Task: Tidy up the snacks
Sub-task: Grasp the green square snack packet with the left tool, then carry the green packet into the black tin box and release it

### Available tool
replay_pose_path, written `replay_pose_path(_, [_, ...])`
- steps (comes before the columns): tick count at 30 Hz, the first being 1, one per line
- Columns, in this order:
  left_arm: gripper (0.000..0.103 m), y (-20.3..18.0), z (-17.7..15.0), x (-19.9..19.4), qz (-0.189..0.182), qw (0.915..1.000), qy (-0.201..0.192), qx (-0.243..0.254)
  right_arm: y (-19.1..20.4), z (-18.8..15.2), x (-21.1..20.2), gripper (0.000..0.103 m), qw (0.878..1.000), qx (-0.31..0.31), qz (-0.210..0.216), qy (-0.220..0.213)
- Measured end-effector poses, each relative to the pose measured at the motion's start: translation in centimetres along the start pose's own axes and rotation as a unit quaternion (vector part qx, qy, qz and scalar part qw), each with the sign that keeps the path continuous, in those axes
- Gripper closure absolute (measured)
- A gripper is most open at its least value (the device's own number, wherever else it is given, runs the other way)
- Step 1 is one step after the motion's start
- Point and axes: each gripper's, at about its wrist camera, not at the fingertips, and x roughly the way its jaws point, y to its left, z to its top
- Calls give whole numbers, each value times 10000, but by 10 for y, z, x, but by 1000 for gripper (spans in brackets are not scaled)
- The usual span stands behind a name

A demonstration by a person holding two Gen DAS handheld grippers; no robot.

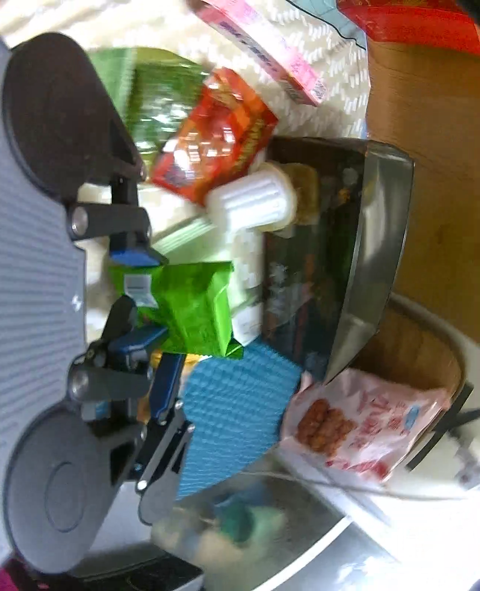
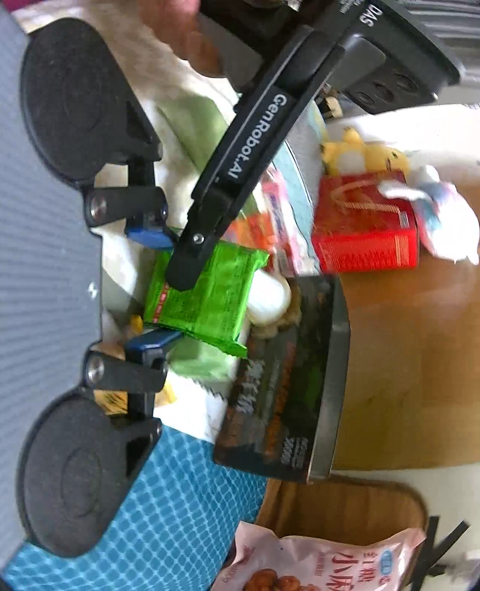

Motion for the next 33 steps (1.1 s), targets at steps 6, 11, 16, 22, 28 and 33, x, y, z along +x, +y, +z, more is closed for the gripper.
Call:
replay_pose_path(6, [70,0,-50,-28,-289,9992,231,166,30,-19,-29,54,9972,78,711,196])
replay_pose_path(11, [70,-1,-88,-56,-587,9967,476,304,45,-26,-36,52,9851,302,1657,335])
replay_pose_path(16, [61,1,-107,-70,-635,9966,457,256,54,-23,-29,45,9875,308,1512,309])
replay_pose_path(22, [49,9,-108,-81,-495,9982,299,138,59,-24,-21,31,9878,9,1514,358])
replay_pose_path(28, [71,22,-107,-78,-834,9959,313,-183,53,-20,-19,46,9809,224,1922,208])
replay_pose_path(33, [71,7,-72,-83,-715,9971,-4,262,18,19,-21,47,9843,611,1608,-383])
